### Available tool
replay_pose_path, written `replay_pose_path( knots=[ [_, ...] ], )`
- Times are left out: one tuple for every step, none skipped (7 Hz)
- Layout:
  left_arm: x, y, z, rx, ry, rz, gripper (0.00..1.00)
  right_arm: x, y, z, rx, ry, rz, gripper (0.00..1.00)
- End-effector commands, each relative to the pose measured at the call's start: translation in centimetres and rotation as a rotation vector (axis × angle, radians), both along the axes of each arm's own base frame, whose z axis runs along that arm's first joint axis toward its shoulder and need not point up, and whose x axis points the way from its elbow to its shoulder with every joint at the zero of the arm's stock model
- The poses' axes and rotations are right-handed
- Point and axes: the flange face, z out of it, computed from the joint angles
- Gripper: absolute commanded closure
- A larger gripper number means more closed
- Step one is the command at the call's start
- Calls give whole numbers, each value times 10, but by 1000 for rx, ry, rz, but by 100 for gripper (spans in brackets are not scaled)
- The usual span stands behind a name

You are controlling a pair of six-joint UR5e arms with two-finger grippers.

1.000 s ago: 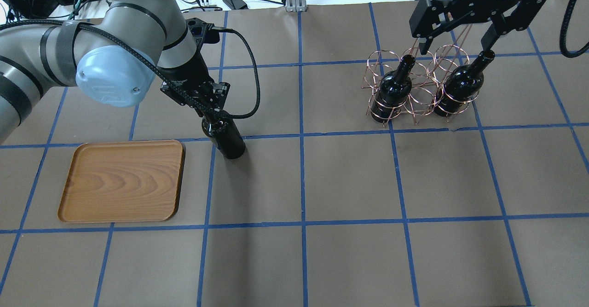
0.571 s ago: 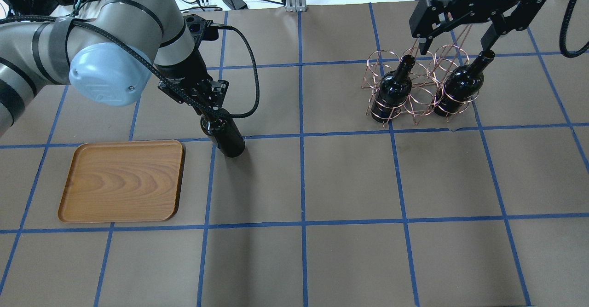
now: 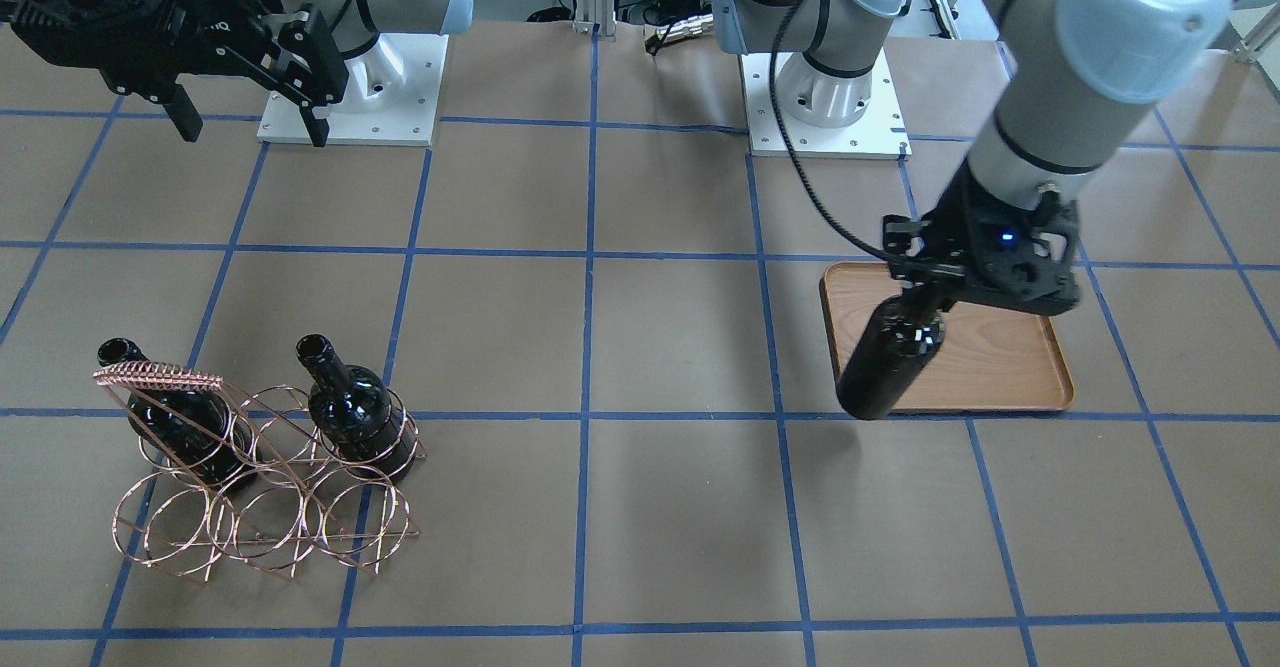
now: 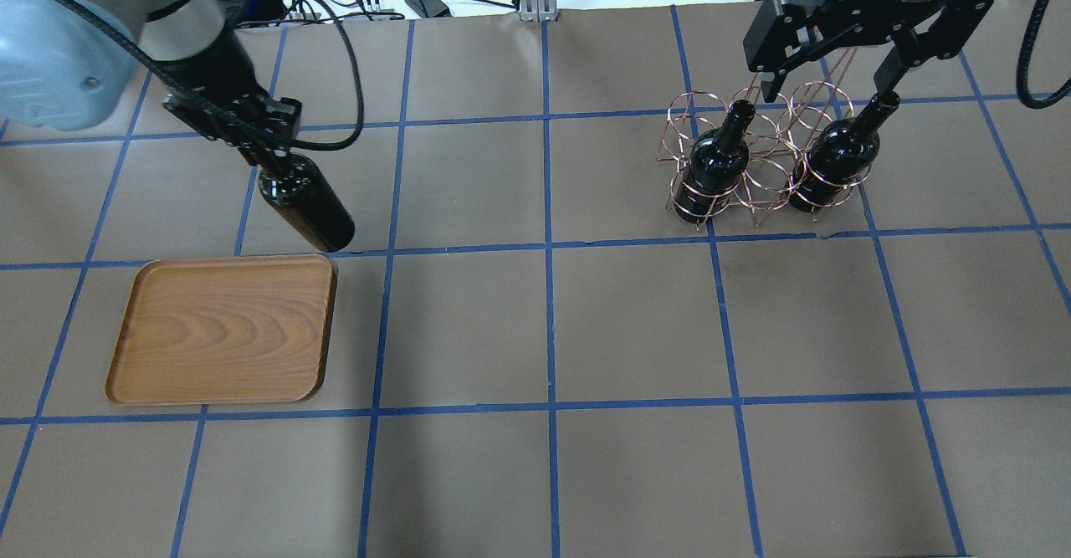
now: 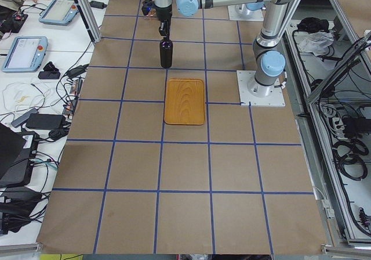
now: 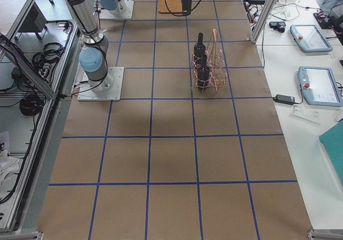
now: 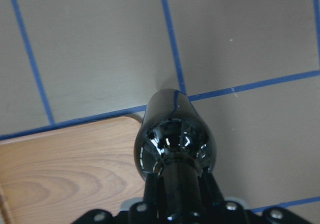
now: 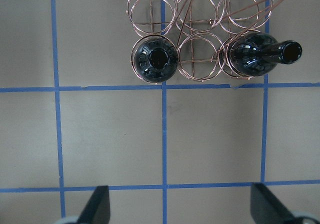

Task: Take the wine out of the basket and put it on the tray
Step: 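Lift the bottle with the left gripper and tilt it down onto the tray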

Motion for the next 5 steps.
replay_pose_path(
  knots=[
    [117,9,1,28,-1,-13,100,0,1,1,-1,-1,0,0],
    [136,17,-8,48,7,1,100,0,2,1,0,0,0,0],
    [140,31,-25,79,24,-8,100,0,2,1,0,1,1,0],
    [140,41,-35,94,29,-2,100,0,2,1,0,0,2,0],
    [150,45,-37,96,38,18,100,0,2,1,0,0,0,0]
  ],
)
